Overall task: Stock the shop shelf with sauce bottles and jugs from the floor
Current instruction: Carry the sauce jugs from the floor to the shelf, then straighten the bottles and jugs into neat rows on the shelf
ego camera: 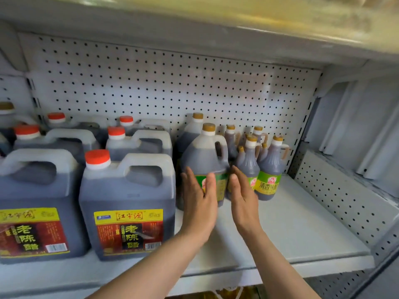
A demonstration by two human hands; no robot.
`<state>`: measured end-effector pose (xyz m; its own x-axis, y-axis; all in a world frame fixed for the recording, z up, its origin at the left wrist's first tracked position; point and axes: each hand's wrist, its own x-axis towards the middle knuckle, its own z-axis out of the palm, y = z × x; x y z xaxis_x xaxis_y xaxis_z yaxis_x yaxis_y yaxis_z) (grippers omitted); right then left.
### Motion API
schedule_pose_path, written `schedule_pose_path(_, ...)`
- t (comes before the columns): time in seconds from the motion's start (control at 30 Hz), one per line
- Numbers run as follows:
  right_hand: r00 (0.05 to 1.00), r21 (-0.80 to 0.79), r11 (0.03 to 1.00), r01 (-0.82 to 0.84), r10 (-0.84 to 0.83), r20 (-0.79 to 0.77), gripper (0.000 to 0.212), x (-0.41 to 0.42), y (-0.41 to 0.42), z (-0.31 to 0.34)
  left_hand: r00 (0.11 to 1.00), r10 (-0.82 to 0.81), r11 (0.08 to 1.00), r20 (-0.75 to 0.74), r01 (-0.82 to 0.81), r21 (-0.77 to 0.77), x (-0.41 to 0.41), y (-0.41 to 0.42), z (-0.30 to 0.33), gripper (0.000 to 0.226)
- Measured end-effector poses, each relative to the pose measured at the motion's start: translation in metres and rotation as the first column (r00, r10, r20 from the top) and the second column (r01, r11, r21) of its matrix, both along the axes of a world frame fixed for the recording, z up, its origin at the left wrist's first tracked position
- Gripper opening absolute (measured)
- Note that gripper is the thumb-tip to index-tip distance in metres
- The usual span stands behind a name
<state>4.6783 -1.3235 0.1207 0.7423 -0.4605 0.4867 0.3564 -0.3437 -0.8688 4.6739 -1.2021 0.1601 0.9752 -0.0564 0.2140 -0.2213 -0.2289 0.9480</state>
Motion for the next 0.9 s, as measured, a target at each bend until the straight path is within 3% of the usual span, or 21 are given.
schedule_pose_path(0.13, 0.986, -0.190, 0.976, 0.102, -0.074, 0.150, 0.031, 0.018, -0.015, 0.068, 0.983, -0.097, 0.995, 0.156, 0.095, 0.020, 0.007, 0.020, 0.075, 0.062)
schedule_pose_path(0.2, 0.981, -0.261, 0.957, 0.128, -0.084, 0.173, 0.034, 0.033, -0.024, 0.103, 0.971, -0.176, 0.984, 0.163, 0.173, 0.033, 0.023, 0.033, 0.111, 0.059)
schedule_pose_path(0.33, 0.997, -0.436, 0.897, 0.074, -0.076, 0.013, 0.028, 0.077, -0.037, 0.157, 0.937, -0.294, 0.939, -0.186, 0.320, 0.124, 0.078, 0.052, 0.168, 0.066)
schedule_pose_path(0.53, 0.963, -0.649, 0.758, -0.067, -0.120, -0.240, 0.042, 0.152, -0.034, 0.184, 0.776, -0.382, 0.903, -0.501, 0.429, -0.024, 0.145, 0.059, 0.176, 0.079)
schedule_pose_path(0.67, 0.914, -0.712, 0.693, -0.110, -0.211, -0.346, 0.061, 0.180, -0.029, 0.182, 0.706, -0.385, 0.896, -0.594, 0.441, -0.056, 0.159, 0.043, 0.167, 0.094)
schedule_pose_path(0.83, 0.896, -0.692, 0.705, -0.157, -0.192, -0.399, 0.056, 0.188, -0.025, 0.174, 0.711, -0.349, 0.896, -0.611, 0.445, 0.007, 0.164, 0.028, 0.154, 0.093)
schedule_pose_path(0.9, 0.902, -0.639, 0.751, -0.167, -0.144, -0.406, 0.053, 0.188, -0.024, 0.172, 0.720, -0.348, 0.892, -0.601, 0.450, 0.023, 0.163, 0.025, 0.150, 0.091)
